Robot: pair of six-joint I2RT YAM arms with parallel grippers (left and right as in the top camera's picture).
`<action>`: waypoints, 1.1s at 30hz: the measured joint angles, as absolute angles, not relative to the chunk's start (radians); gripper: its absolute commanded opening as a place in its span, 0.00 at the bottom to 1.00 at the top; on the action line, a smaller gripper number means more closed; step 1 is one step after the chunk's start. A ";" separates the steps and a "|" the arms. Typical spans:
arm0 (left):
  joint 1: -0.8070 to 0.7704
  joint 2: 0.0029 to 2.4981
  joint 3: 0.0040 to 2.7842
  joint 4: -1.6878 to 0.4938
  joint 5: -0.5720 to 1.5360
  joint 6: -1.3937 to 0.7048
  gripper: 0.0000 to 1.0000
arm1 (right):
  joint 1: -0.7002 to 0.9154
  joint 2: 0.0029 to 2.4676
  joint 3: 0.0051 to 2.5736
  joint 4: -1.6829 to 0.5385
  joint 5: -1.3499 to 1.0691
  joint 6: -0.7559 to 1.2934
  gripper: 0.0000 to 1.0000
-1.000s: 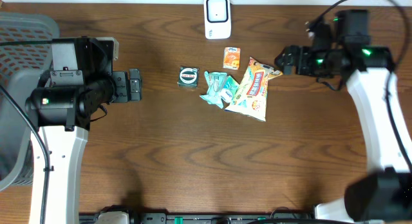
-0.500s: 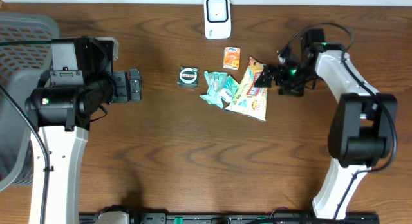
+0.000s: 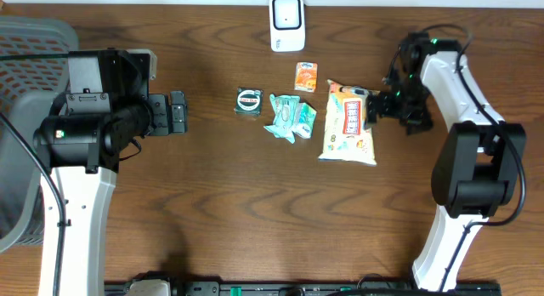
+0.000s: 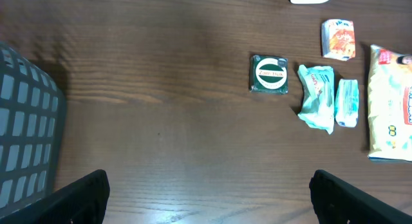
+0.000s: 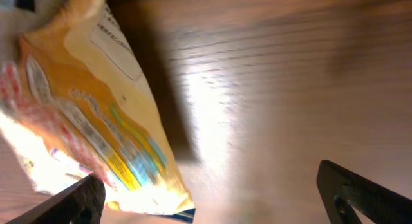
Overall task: Scan the item barcode
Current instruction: 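Grasp the top edge of the large snack bag with the right gripper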
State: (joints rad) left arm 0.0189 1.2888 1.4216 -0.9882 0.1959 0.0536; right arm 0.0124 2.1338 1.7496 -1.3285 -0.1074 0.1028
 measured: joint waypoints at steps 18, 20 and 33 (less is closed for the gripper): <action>0.019 1.289 1.422 -0.988 0.196 0.054 0.98 | 0.093 2.100 1.847 -1.230 -0.255 0.141 0.34; 0.019 1.289 1.422 -0.988 0.196 0.054 0.98 | 0.101 2.100 1.847 -1.218 -0.263 0.149 0.01; 0.019 1.289 1.422 -0.988 0.196 0.054 0.98 | 0.140 2.101 1.846 -1.140 -0.216 0.166 0.01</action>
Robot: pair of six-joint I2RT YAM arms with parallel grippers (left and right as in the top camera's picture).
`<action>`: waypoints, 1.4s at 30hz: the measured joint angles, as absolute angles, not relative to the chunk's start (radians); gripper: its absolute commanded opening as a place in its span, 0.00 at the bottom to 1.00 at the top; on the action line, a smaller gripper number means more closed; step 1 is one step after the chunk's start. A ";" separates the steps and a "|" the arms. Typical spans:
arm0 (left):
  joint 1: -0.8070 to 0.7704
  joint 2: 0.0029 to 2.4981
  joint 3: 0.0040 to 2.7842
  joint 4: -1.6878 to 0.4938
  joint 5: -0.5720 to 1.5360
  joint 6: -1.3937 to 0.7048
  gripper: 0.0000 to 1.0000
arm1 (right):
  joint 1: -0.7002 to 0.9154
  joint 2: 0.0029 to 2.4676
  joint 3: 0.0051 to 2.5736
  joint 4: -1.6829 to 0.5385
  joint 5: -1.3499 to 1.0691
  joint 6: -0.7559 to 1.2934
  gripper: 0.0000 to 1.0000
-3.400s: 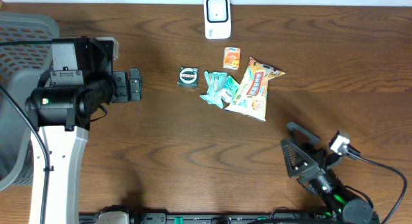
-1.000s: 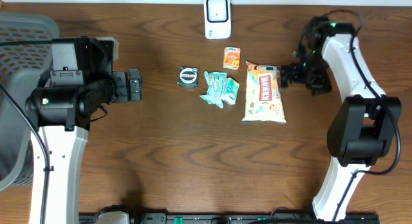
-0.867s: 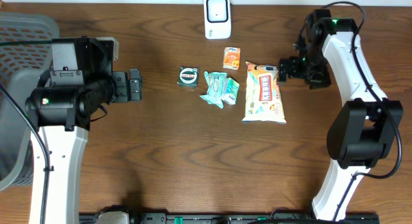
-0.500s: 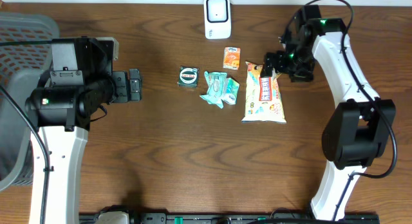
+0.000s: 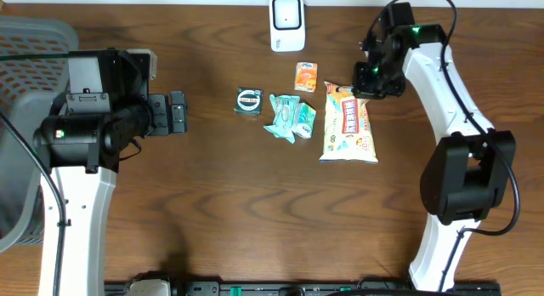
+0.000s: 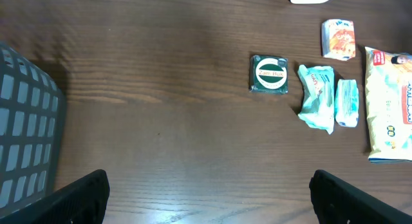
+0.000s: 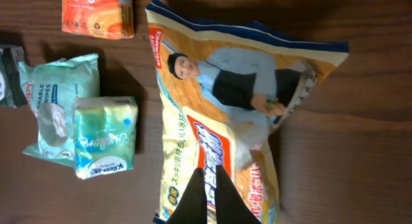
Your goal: Scan the item barcode
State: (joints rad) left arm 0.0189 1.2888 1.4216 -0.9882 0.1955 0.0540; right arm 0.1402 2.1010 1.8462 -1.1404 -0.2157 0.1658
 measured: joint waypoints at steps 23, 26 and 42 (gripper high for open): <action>0.019 1.289 1.422 -0.988 0.196 0.054 0.98 | 0.202 2.085 1.522 -0.968 0.087 0.311 0.01; 0.019 1.289 1.422 -0.989 0.196 0.054 0.98 | 0.202 2.110 1.593 -1.110 0.086 0.311 0.01; 0.019 1.289 1.422 -0.988 0.196 0.054 0.98 | 0.259 2.132 1.750 -1.439 -0.017 0.312 0.06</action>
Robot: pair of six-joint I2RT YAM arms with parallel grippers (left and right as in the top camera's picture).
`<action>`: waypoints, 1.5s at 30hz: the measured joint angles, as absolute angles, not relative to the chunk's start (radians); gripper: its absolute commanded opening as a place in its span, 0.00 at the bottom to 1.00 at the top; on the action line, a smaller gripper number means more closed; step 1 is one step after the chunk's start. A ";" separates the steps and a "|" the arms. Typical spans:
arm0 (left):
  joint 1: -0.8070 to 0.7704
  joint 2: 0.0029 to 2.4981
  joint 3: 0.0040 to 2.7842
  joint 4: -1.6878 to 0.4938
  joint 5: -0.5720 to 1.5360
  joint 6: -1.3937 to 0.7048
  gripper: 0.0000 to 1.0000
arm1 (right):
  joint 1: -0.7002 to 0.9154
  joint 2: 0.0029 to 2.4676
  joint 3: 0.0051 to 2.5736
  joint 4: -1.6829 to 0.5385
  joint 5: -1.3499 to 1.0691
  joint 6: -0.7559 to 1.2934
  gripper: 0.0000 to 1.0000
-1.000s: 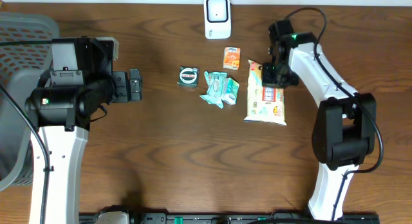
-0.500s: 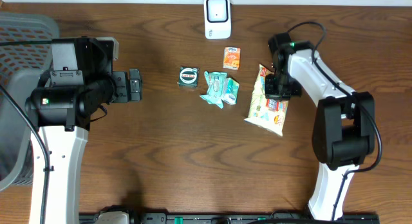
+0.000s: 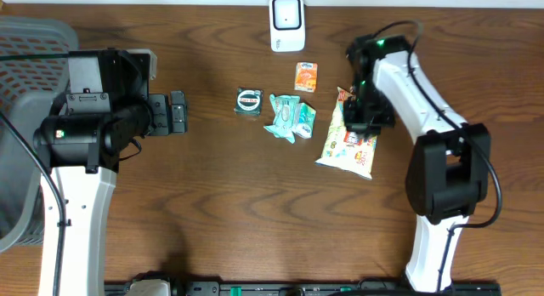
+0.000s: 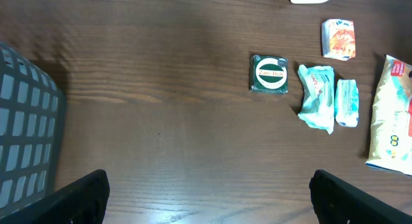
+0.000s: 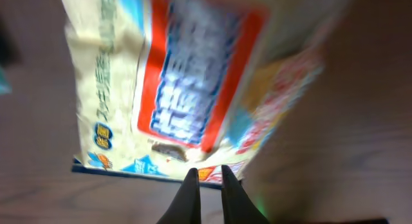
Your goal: Scan the item barcode
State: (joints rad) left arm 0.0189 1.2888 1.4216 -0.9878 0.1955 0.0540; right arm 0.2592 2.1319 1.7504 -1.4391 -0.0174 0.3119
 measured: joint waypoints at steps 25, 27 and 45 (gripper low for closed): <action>0.019 1.289 1.422 -0.988 0.196 0.054 0.98 | 0.257 2.136 1.828 -1.332 -0.031 0.302 0.01; 0.019 1.289 1.422 -0.988 0.196 0.054 0.98 | 0.240 2.136 1.861 -1.308 -0.030 0.286 0.01; 0.019 1.289 1.422 -0.988 0.196 0.054 0.98 | 0.170 2.136 1.578 -0.760 0.017 0.241 0.01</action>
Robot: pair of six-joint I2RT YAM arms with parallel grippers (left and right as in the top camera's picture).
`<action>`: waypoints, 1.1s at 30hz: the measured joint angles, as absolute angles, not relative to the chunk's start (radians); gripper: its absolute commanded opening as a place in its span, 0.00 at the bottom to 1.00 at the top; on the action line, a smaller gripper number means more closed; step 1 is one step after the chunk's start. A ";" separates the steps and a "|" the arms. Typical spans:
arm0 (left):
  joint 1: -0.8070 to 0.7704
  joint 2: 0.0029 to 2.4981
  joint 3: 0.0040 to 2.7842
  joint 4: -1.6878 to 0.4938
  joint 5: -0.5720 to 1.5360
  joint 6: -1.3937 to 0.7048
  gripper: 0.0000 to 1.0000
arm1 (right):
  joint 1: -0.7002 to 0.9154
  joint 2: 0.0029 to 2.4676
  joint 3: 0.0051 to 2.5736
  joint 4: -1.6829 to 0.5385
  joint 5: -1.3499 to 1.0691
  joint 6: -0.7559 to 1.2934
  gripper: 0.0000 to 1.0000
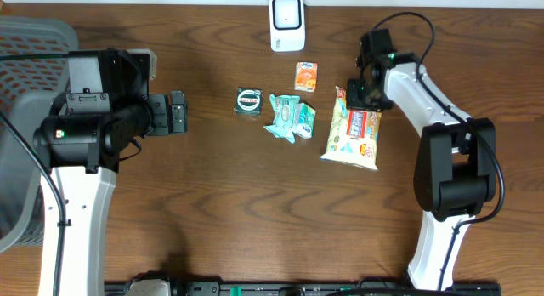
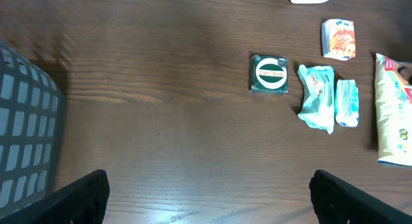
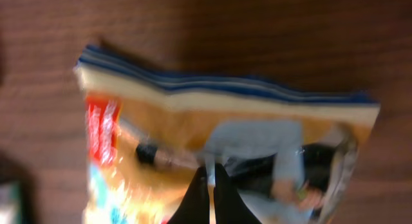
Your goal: Scan the item barcode
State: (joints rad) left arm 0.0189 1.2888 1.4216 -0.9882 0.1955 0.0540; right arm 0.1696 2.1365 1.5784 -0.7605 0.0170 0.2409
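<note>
The yellow snack bag [image 1: 354, 130] lies right of centre, its long side running toward the table's front, and looks narrow, as if tipped on edge. My right gripper [image 1: 363, 88] is at the bag's far end, shut on the printed film [image 3: 257, 147]; the fingertips [image 3: 201, 185] meet on it. The white scanner [image 1: 287, 23] stands at the back edge, left of that gripper. My left gripper [image 1: 177, 113] hangs open at the left over bare wood, fingers [image 2: 77, 197] wide apart. The bag's edge [image 2: 394, 114] shows at the right of the left wrist view. No barcode is visible.
An orange packet [image 1: 307, 76], a round green tin [image 1: 249, 101] and teal tissue packs [image 1: 291, 116] lie between the scanner and the bag. A grey basket [image 1: 21, 117] stands at the left edge.
The right gripper has moved from over the bag's middle to its far end, nearer the scanner. The bag was slanted and now lies straight and looks narrower. The left arm is unchanged.
The right gripper was open beside the bag's right edge. Then it was shut above the bag's far end. Later the bag lay slanted with the gripper over its middle. Now the bag is straight, gripped at its far end. The left arm never moved.
</note>
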 measured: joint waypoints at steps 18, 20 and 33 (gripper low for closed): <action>0.019 1.289 1.422 -0.988 0.196 0.054 0.98 | 0.194 2.070 1.833 -1.323 -0.037 0.234 0.02; 0.019 1.289 1.422 -0.988 0.196 0.054 0.98 | 0.212 2.064 1.820 -1.372 -0.066 0.234 0.02; 0.019 1.289 1.422 -0.988 0.196 0.054 0.98 | 0.345 2.064 1.469 -1.145 -0.067 0.276 0.01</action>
